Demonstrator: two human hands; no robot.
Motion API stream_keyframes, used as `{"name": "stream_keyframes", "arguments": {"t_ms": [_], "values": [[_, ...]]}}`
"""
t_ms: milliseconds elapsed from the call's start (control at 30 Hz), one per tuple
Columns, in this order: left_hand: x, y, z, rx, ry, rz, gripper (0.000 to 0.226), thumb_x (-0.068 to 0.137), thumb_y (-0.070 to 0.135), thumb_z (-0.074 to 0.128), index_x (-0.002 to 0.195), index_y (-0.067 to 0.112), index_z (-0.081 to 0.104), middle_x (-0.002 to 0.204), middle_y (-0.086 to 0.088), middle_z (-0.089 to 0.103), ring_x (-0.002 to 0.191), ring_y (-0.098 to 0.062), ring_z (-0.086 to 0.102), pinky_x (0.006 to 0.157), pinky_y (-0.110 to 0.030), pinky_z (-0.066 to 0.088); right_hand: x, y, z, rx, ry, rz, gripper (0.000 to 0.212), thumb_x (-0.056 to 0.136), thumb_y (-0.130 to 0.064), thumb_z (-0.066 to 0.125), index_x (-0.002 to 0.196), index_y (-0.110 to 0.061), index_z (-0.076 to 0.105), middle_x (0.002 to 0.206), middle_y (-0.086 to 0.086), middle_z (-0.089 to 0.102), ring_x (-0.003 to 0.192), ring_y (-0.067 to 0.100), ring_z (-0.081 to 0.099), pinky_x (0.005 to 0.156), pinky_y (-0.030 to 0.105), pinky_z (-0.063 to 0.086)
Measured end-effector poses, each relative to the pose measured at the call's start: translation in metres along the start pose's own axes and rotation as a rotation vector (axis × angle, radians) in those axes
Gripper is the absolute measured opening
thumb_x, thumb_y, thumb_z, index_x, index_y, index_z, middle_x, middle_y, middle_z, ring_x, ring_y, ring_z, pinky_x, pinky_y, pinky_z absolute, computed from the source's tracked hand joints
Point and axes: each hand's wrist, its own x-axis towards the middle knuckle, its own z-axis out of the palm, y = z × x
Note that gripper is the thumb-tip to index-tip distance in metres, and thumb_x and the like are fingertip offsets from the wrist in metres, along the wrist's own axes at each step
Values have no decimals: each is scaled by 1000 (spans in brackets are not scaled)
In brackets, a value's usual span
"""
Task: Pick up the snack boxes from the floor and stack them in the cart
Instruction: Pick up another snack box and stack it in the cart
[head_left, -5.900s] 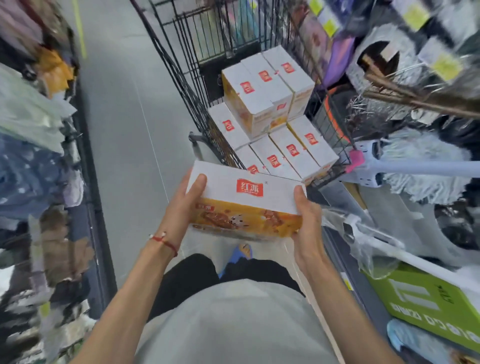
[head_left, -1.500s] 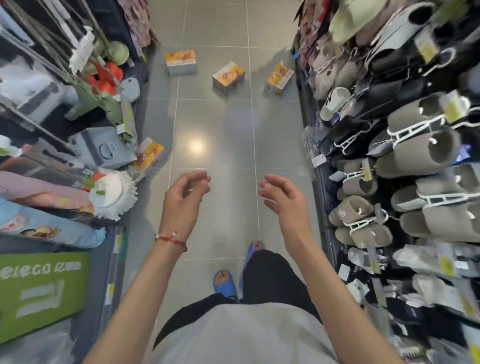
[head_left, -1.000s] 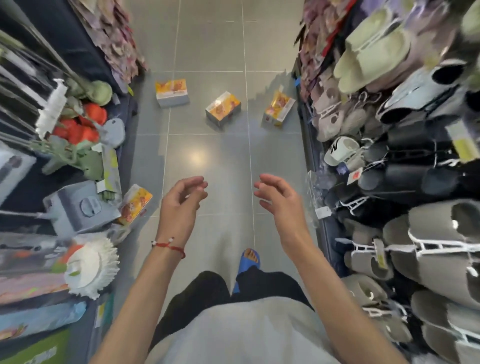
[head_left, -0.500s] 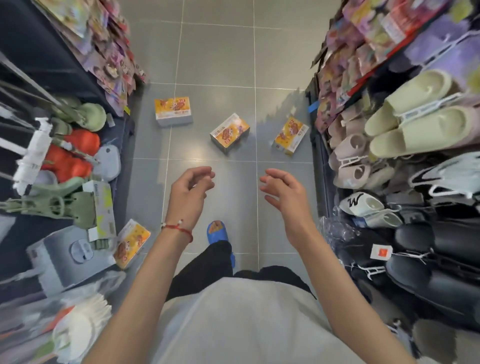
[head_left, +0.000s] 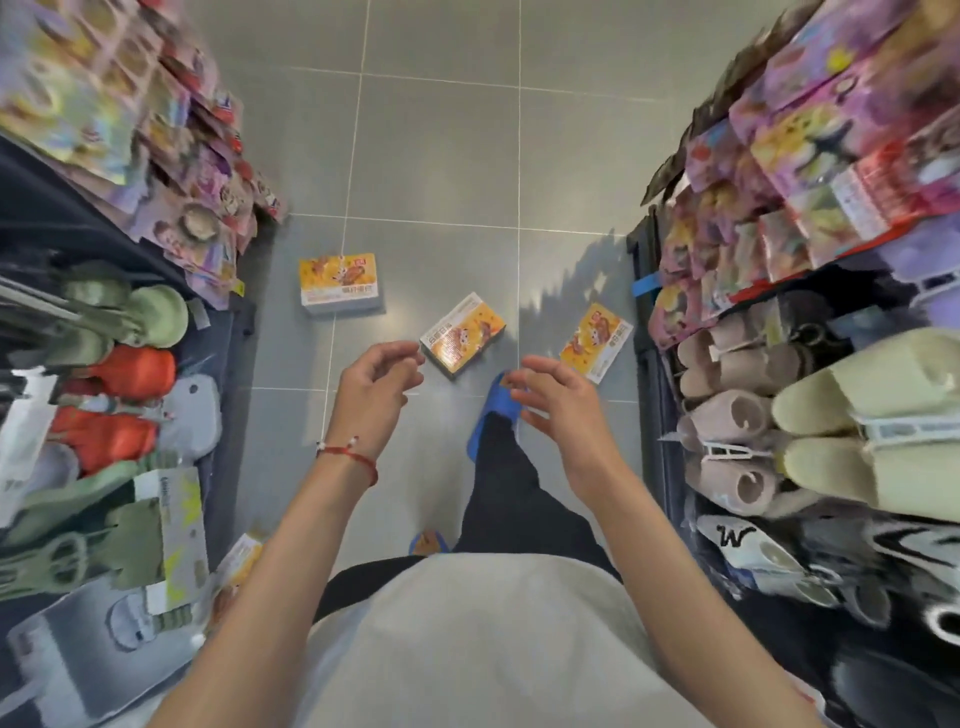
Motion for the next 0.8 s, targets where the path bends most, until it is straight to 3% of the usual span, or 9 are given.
{"name": "stream_keyframes", "arguments": {"t_ms": [200,400,533,733,800], "values": [[94,43,44,-20,78,-128,15,100,16,54,108,23,65,118,-2,70,107,-18,67,93,-32,49,105,-74,-11,-83,-55,38,11,101,-22,63,106,-31,68,127,1,71,100,12,71,99,34,55],[174,55,74,-46,110,-198,17,99,15,57,115,16,65,116,-4,69,98,-13,67,75,-18,49,195,-115,-16,-227,-86,69,16,100,-20,64,114,-24,70,104,-4,72,85,5,67,81,22,55],[229,33,86,-50,122,-282,16,98,11,56,110,15,65,112,-7,69,96,-18,66,77,-20,50,254,-108,-7,-285,-76,95,15,101,-14,61,114,-18,68,101,-1,69,79,6,63,63,9,52],[305,-40,91,54,140,-457,15,91,11,61,87,24,67,106,-12,74,90,-23,69,87,-32,54,346,-60,12,-397,-55,163,16,102,-12,58,115,-15,66,97,-1,67,77,7,62,56,7,49],[329,-71,90,99,137,-518,14,90,14,63,84,26,68,104,-10,75,89,-21,69,82,-28,52,377,-38,15,-418,-29,195,16,102,-13,58,114,-15,66,94,-3,67,69,2,62,54,8,47]]}}
